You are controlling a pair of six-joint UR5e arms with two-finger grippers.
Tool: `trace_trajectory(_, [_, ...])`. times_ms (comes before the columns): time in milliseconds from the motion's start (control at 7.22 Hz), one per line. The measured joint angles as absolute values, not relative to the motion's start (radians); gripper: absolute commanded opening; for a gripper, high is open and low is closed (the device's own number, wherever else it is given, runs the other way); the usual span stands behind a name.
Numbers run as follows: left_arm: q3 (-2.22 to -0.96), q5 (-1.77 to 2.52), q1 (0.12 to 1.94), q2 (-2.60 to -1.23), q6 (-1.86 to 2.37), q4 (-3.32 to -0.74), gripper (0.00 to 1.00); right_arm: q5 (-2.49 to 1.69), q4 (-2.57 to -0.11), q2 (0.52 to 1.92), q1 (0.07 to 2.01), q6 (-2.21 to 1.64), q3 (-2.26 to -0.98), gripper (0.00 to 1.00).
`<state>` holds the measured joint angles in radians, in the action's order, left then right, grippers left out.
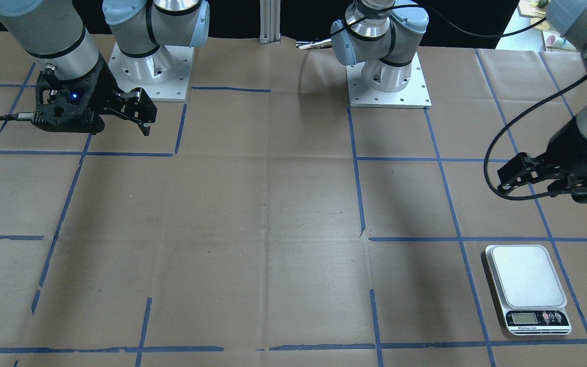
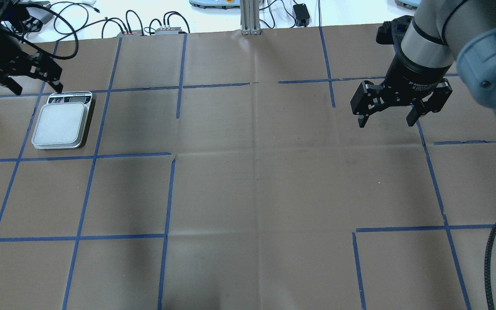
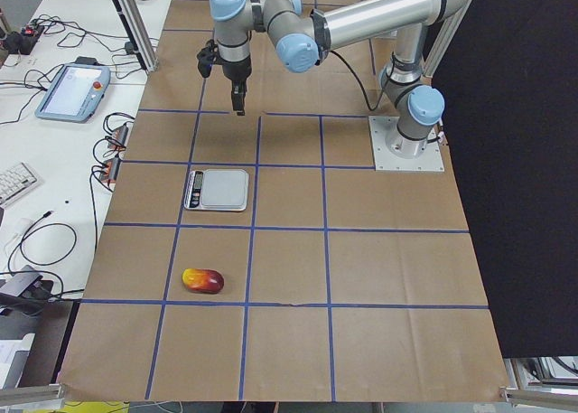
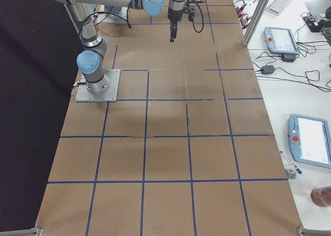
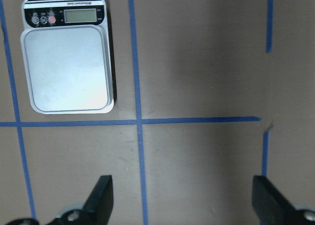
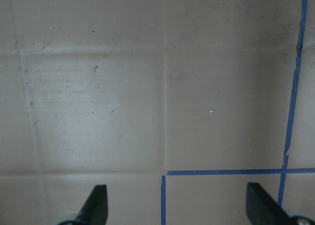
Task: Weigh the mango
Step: 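Move the left gripper outward past the scale toward the mango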
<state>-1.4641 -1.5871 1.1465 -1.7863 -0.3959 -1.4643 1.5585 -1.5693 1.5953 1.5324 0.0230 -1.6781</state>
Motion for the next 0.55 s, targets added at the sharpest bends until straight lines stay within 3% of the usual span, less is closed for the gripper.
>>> trace_trajectory(277, [-1.398,-1.589,0.969,-1.928,-0.541,-1.352,1.00,1.559,-1.569,1.595,1.532,0.023,-1.678,1.00])
trace_trajectory(554, [-1.207,-1.586,0.836,-2.155,-0.629,-1.309,1.00,1.559,-1.569,1.595,1.532,0.023,-1.678,1.00])
